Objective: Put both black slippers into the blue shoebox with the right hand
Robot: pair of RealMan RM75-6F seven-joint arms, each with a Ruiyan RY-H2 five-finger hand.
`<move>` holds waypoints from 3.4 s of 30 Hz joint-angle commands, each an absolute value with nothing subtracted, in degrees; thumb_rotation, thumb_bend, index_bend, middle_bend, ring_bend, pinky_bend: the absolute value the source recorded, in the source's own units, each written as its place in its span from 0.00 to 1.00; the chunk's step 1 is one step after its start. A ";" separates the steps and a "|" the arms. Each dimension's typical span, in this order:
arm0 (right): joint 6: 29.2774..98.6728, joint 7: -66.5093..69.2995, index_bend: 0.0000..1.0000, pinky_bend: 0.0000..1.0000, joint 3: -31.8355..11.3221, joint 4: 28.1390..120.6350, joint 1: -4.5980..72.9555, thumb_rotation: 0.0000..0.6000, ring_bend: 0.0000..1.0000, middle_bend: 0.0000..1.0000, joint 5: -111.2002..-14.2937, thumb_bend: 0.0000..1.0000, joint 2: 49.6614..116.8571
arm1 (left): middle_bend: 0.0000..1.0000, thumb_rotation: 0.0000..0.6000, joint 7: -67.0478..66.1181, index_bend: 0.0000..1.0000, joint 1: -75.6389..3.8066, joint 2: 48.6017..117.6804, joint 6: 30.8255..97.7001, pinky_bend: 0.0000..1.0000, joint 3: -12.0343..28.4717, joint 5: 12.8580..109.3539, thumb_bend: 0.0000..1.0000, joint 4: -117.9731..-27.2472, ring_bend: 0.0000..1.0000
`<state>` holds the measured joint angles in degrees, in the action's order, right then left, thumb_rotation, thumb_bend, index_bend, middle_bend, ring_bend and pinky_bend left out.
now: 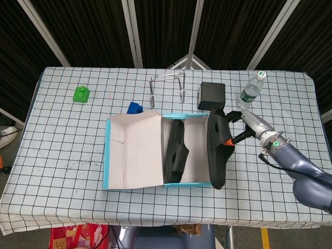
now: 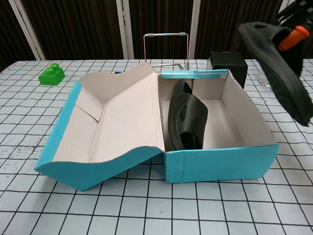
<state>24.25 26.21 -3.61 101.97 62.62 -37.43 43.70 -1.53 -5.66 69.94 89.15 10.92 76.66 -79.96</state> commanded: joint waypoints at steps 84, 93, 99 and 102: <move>47.88 36.93 0.64 0.43 -10.49 72.85 45.38 1.00 0.42 0.45 -78.73 0.12 84.50 | 0.00 1.00 3.88 0.15 -6.11 75.37 97.56 0.02 12.48 82.10 0.71 -72.30 0.00; 45.98 36.86 0.65 0.43 -10.24 71.36 45.82 1.00 0.42 0.45 -78.33 0.13 85.21 | 0.00 1.00 3.81 0.15 -6.15 75.31 97.34 0.02 12.43 82.07 0.71 -72.33 0.00; 42.92 37.11 0.66 0.43 -9.44 69.95 46.40 1.00 0.44 0.49 -78.05 0.13 85.10 | 0.00 1.00 3.57 0.15 -6.17 75.39 97.41 0.02 12.46 82.08 0.71 -72.31 0.00; 41.02 36.74 0.67 0.43 -8.65 69.62 46.81 1.00 0.44 0.50 -78.32 0.13 84.55 | 0.00 1.00 3.41 0.15 -6.18 75.46 97.49 0.02 12.50 82.09 0.71 -72.26 0.00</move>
